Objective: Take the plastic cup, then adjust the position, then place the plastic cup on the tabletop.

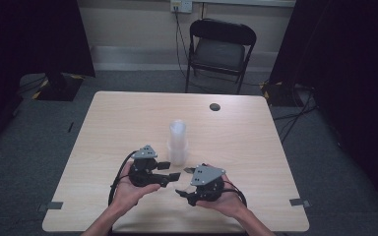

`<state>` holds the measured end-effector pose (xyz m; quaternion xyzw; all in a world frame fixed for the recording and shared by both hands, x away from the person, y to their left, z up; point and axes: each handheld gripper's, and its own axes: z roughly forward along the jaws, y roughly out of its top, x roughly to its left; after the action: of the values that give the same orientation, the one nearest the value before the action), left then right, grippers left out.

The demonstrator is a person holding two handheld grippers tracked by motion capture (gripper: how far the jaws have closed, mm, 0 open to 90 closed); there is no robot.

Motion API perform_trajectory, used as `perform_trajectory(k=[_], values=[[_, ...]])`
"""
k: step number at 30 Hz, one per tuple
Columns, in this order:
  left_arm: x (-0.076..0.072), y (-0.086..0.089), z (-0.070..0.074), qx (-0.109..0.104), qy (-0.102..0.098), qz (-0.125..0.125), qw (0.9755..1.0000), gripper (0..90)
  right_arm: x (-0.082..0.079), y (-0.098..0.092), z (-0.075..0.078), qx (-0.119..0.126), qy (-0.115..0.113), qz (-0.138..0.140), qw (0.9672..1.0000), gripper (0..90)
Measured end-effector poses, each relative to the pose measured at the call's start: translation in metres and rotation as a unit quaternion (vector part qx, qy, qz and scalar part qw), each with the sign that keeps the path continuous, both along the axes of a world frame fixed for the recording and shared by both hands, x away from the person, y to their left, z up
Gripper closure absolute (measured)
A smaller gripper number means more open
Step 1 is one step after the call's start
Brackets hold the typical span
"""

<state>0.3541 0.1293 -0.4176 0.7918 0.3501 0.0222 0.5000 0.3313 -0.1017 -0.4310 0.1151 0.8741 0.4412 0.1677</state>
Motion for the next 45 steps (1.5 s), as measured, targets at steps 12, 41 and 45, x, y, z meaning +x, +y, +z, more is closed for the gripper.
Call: perform_trajectory(k=[12,41,45], values=[[0.001,0.008,-0.001,0.011,-0.01,0.019,0.9997,32.0,0.014,-0.012,-0.002,0.013,0.007,-0.038,0.9992,29.7],[0.004,0.015,-0.006,0.04,-0.04,0.025,0.9981,28.8,0.045,-0.046,0.009,0.091,0.04,-0.13,0.9865,29.6],[0.007,0.014,-0.005,0.035,-0.037,0.034,0.9982,26.7,0.05,-0.05,0.011,0.101,0.041,-0.141,0.984,29.6]])
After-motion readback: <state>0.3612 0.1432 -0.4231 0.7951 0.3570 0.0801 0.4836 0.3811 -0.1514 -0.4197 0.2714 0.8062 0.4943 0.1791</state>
